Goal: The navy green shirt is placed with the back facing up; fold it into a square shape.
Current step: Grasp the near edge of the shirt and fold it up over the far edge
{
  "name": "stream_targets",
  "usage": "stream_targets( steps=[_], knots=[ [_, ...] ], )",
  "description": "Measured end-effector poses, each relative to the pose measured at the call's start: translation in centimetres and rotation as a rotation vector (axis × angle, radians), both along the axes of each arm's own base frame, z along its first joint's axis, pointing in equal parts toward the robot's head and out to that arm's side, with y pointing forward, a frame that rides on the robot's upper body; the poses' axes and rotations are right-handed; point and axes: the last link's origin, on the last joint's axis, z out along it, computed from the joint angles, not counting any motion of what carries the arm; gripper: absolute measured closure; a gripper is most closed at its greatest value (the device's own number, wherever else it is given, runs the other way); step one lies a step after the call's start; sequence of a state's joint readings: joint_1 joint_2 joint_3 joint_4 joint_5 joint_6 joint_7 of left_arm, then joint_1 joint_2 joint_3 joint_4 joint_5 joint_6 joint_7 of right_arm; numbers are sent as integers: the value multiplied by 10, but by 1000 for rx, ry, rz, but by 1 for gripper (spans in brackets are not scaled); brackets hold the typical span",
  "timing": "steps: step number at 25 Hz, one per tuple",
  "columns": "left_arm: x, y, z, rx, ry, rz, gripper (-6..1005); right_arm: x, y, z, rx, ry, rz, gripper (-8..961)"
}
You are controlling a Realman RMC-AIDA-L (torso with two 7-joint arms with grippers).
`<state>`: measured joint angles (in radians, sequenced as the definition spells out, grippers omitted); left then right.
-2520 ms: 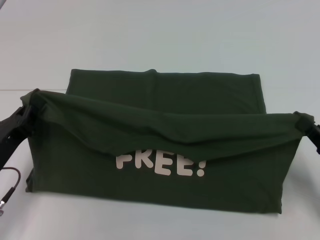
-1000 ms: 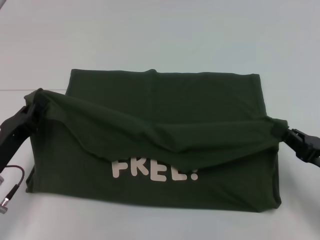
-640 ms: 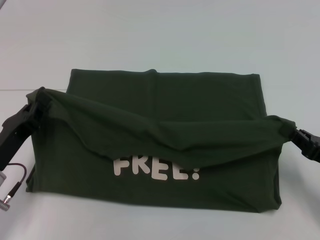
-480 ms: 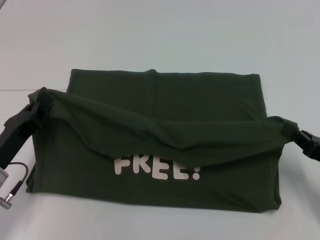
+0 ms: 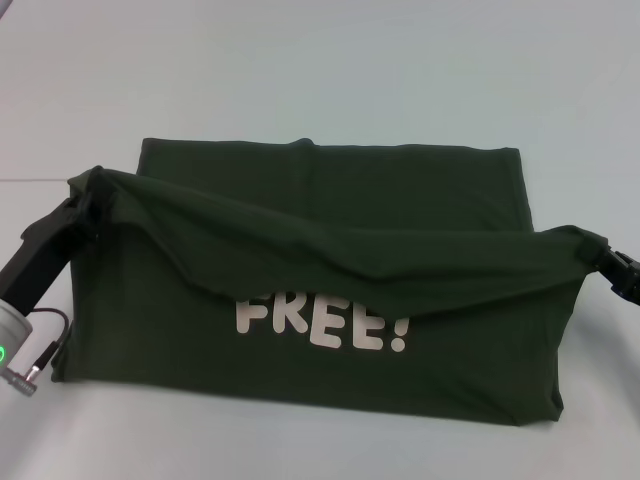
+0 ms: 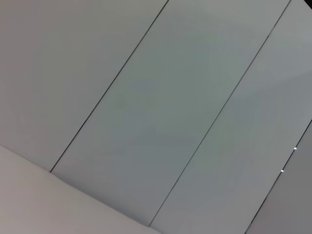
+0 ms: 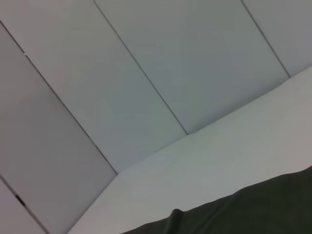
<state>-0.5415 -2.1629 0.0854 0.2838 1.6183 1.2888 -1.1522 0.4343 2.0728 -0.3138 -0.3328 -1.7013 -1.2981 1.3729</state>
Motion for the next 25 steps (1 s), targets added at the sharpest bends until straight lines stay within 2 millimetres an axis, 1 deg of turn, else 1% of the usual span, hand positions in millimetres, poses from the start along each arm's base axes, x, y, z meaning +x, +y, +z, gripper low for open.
stream_targets(
  steps=[9,15,25],
  knots=[
    [-1,17,-3,6,10,80,972,3,12,-3,13,-31,-59,916],
    [1,27,-9,15,52,121,972,3,21,-5,15,-58,-88,915],
    [0,32,-13,39,84,159,972,-5,35,-12,4,-83,-95,914]
  ],
)
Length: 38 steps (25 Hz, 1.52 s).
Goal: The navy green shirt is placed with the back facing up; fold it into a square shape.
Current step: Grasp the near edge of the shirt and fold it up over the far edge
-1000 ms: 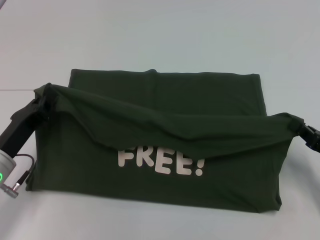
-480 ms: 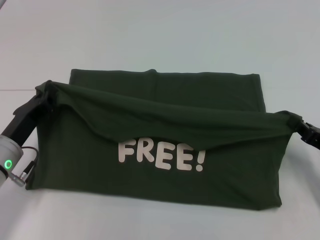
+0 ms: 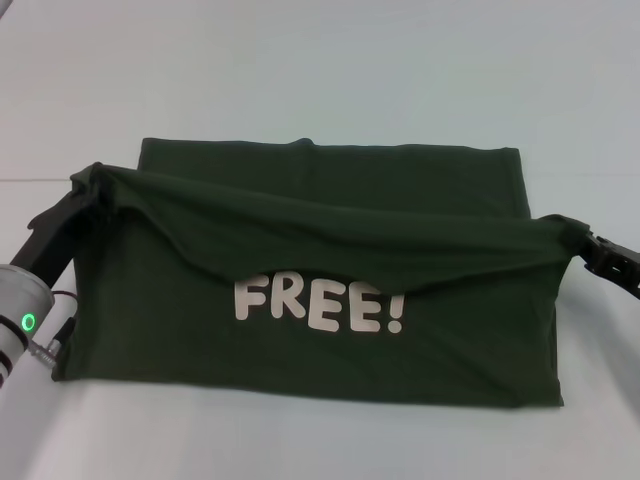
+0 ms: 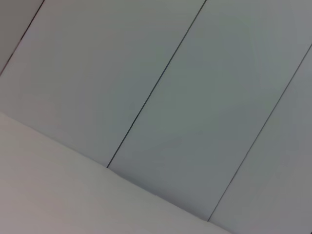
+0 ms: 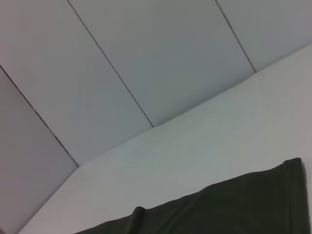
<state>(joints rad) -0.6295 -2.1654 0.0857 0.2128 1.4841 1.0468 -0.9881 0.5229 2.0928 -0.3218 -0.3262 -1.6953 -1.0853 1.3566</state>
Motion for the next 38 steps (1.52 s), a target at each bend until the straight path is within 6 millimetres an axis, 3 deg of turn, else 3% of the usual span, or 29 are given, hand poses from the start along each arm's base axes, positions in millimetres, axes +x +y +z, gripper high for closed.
stream_targets(
  steps=[23,27,32,37,38],
  knots=[
    [1,2,-10,-7,34,29,966,0,12,-8,-8,-27,-55,904],
    [0,2,-10,-5,30,38,962,2,11,-7,-8,-30,-61,851],
    [-4,-1,-9,20,35,52,795,2,10,-7,-8,-28,-58,696],
    [-10,-7,-5,60,-22,80,575,0,9,-4,1,-19,-41,483],
    [-12,-8,-5,51,-42,84,493,0,7,-2,5,-13,-27,435]
  ],
)
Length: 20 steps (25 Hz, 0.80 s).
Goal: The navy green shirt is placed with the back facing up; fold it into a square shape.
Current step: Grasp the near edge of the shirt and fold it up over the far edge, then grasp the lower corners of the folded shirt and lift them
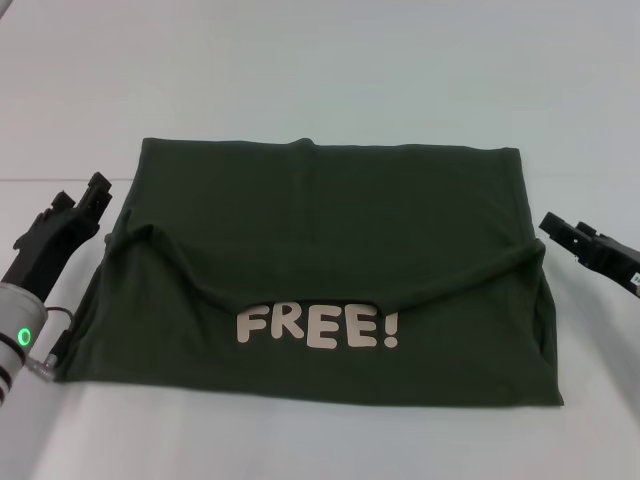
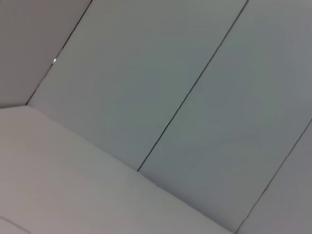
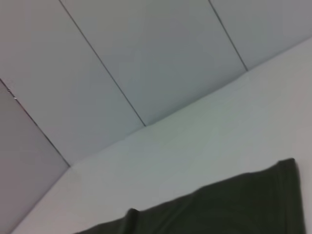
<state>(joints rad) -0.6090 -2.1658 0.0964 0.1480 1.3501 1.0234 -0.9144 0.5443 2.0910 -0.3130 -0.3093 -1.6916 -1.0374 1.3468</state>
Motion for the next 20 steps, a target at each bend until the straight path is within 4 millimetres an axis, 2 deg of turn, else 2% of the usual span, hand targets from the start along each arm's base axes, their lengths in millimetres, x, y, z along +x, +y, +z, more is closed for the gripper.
stream_targets(
  steps=[2,6,9,11,14,20],
  knots=[
    [-4,-1,3,-43,-56,1,330,-1,-5,6,9,13,38,346],
    [-10,-11,17,-190,-134,-59,250,-2,-26,20,26,39,139,177],
    [-10,-25,36,-321,-105,-139,190,1,-49,28,17,49,213,113],
    [-11,-35,46,-427,-48,-183,150,3,-71,29,-23,19,297,70],
    [-16,-42,57,-608,88,-193,110,3,-83,27,-52,-2,345,6],
    [-19,-45,59,-819,326,-212,112,5,-105,16,-146,-80,440,6]
  ],
)
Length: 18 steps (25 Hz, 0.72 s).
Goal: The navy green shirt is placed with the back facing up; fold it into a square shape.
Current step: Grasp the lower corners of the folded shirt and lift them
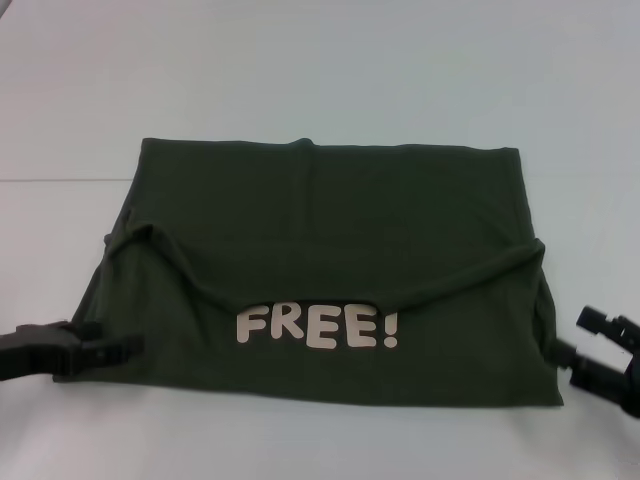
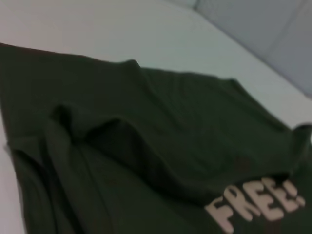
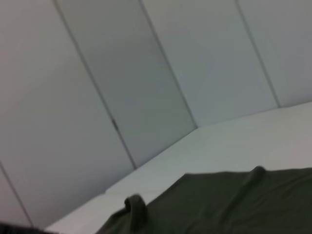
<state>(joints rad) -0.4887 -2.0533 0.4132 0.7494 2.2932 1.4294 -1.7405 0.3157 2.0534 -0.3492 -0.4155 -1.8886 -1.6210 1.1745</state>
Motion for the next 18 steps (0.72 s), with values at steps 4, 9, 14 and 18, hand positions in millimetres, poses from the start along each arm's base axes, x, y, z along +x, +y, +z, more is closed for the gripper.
stream_targets(
  steps=[4,9,14,18],
  knots=[
    [-5,3,3,15,93,-47,112,4,-9,-6,-16,-55,24,7],
    [-17,6,11,57,175,-19,111,7,-13,-6,-13,-61,16,7],
    [-25,5,7,36,213,28,111,8,-13,-6,-12,-62,13,7],
    [-27,6,3,41,223,42,111,8,-14,-5,-11,-61,14,7]
  ],
)
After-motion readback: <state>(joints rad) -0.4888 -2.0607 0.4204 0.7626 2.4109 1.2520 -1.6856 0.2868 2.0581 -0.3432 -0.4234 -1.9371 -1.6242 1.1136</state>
